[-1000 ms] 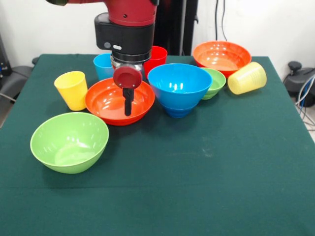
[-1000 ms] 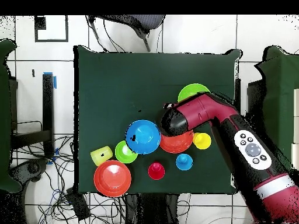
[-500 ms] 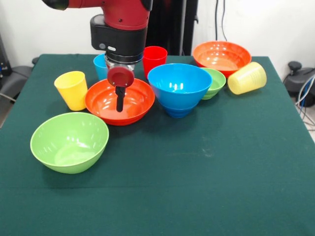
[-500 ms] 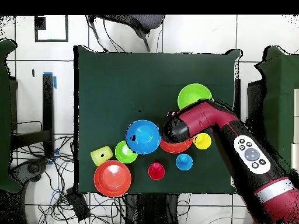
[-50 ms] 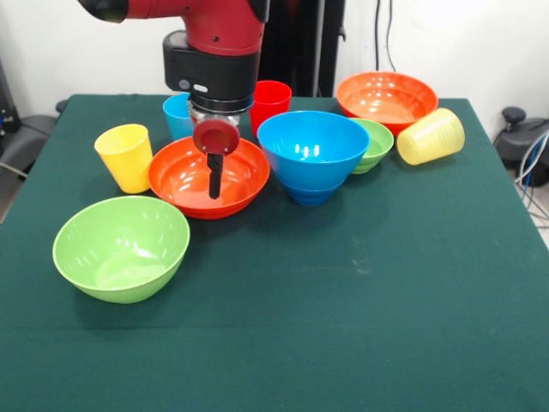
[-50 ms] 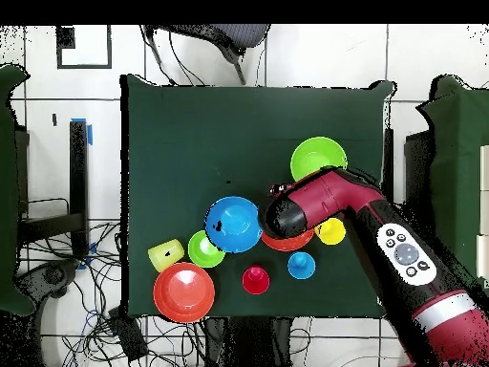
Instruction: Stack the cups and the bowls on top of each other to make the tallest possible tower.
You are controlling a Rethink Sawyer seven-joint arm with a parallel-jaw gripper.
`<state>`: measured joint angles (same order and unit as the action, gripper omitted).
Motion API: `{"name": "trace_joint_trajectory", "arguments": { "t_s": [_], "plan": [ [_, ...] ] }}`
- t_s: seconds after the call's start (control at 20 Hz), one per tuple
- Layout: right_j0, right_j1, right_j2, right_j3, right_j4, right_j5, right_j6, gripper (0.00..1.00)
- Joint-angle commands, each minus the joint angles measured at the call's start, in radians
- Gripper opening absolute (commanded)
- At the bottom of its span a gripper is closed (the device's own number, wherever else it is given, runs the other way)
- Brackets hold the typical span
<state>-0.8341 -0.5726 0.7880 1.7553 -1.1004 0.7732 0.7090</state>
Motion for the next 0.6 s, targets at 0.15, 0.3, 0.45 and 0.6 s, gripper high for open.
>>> {"name": "trace_joint_trajectory", "arguments": {
  "t_s": [0.15, 0.3, 0.45, 0.6],
  "plan": [
    [0.084, 0.038, -0.103, 0.033, -0.123, -0.151, 0.107, 1.0],
    [0.102, 0.046, -0.129, 0.023, -0.132, -0.201, 0.133, 1.0],
    [0.114, 0.037, -0.148, 0.018, -0.128, -0.238, 0.141, 1.0],
    [0.117, 0.032, -0.161, 0.015, -0.115, -0.247, 0.127, 1.0]
  ]
}}
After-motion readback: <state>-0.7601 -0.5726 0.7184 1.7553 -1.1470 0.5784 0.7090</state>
